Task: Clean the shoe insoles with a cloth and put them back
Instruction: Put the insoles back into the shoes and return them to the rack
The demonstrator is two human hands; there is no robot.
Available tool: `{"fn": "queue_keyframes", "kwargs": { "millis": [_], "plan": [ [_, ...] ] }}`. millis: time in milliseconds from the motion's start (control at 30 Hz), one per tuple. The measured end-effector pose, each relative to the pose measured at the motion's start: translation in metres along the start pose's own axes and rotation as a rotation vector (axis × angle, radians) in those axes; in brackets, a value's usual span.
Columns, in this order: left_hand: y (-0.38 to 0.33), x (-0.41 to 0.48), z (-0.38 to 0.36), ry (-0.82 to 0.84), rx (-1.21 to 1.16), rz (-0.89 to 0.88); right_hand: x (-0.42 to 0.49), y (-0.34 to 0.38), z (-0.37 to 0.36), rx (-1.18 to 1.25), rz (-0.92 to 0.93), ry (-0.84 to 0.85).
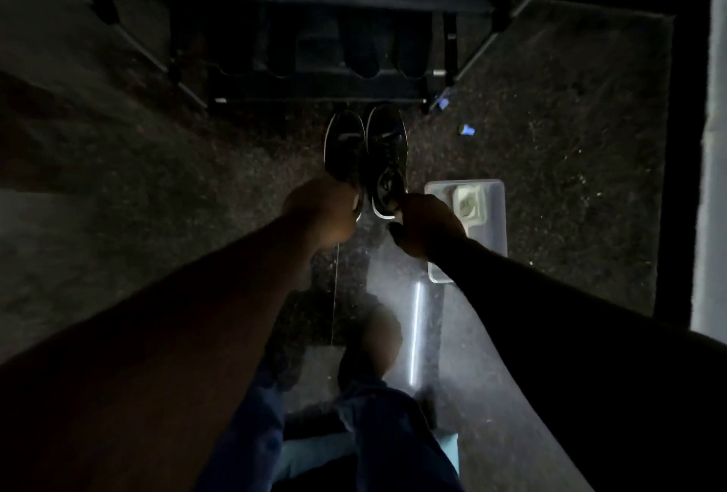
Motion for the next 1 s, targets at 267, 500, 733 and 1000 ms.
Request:
{"fn": "queue_keyframes", "kwargs": {
  "millis": [267, 500, 733, 1000],
  "plan": [
    [0.025, 0.093, -0.119, 0.105, -0.024, 0.087, 0.089, -0.036, -0.074, 0.028, -0.099, -0.046],
    [0.034, 0.133, -0.171, 0.053, 0.026, 0.093, 0.140, -0.048, -0.118, 0.044, -0.184, 0.009],
    [0.038, 0.150, -0.155, 0.007, 0.066, 0.028, 0.141, -0.049, -0.107, 0.057, -0.226, -0.130],
    [0.034, 0.078, -0.070, -0.103, -0.014, -0.033, 0.068, -0.013, -0.043, 0.074, -0.205, -0.178]
  ]
}}
Point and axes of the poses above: each hand's wrist, its own x-axis towards the middle knuckle, its own z-axis out of the back of the hand, y = z × x, the point moved 6 cm from there along x, towards the middle knuckle, and after that the axes turned 5 degrees about y, right-handed, at the moved point
